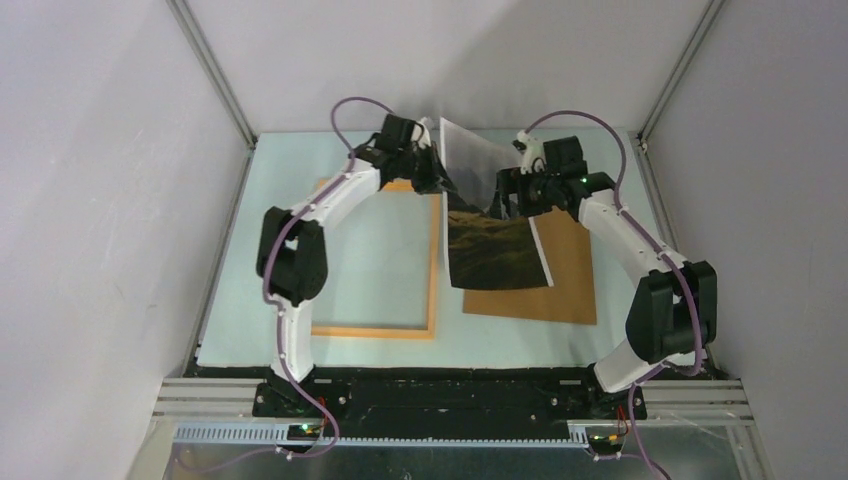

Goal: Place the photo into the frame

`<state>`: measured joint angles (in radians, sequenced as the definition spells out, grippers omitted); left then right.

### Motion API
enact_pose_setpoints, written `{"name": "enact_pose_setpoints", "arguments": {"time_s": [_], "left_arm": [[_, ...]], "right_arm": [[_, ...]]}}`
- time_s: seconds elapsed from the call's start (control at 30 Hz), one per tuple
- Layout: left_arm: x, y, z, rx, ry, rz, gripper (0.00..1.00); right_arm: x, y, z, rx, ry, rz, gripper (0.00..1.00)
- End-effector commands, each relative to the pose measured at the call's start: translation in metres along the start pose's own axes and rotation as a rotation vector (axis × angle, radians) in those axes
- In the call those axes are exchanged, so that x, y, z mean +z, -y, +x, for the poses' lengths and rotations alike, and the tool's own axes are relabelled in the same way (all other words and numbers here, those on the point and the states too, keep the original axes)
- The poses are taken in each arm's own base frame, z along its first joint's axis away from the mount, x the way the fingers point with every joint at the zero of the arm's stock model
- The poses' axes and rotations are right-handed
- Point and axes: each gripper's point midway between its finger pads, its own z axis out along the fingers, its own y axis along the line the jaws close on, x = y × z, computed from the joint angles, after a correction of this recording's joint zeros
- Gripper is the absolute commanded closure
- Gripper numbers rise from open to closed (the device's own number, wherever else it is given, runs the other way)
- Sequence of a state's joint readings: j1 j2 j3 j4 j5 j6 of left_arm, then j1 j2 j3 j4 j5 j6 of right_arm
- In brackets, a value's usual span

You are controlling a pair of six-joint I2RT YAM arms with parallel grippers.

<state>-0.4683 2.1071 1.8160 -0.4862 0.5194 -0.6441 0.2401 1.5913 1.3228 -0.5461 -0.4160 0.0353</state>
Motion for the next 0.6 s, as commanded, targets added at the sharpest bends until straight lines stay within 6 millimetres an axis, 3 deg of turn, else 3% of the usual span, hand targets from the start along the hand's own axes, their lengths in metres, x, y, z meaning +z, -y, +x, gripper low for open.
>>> {"name": "enact_pose_setpoints", "arguments": {"time_s": [0.0,0.17,0.3,0.43,0.57], "left_arm": [[-0.056,0.017,-0.030,-0.046,0.159,0.001,1.00],[-0.089,0.025,-0.038,-0.096,0.262,-0.034,1.00],[-0.103,0.023,-0.042,-0.162,0.326,-0.070,1.00],[-0.102,0.018,-0.038,-0.214,0.328,-0.084,1.00],[-0.100,0.012,-0.036,-0.258,0.335,-0.105,1.00]], "right_arm": [[-0.013,-0.043,-0.036,-0.063,0.123,-0.033,0.12],[-0.014,-0.095,-0.048,-0.138,0.152,-0.109,0.12],[-0.018,-0.126,-0.058,-0.156,0.159,-0.162,0.13],[-0.022,-0.151,-0.063,-0.183,0.161,-0.201,0.14],[-0.018,-0.162,-0.065,-0.216,0.158,-0.169,0.15]]}}
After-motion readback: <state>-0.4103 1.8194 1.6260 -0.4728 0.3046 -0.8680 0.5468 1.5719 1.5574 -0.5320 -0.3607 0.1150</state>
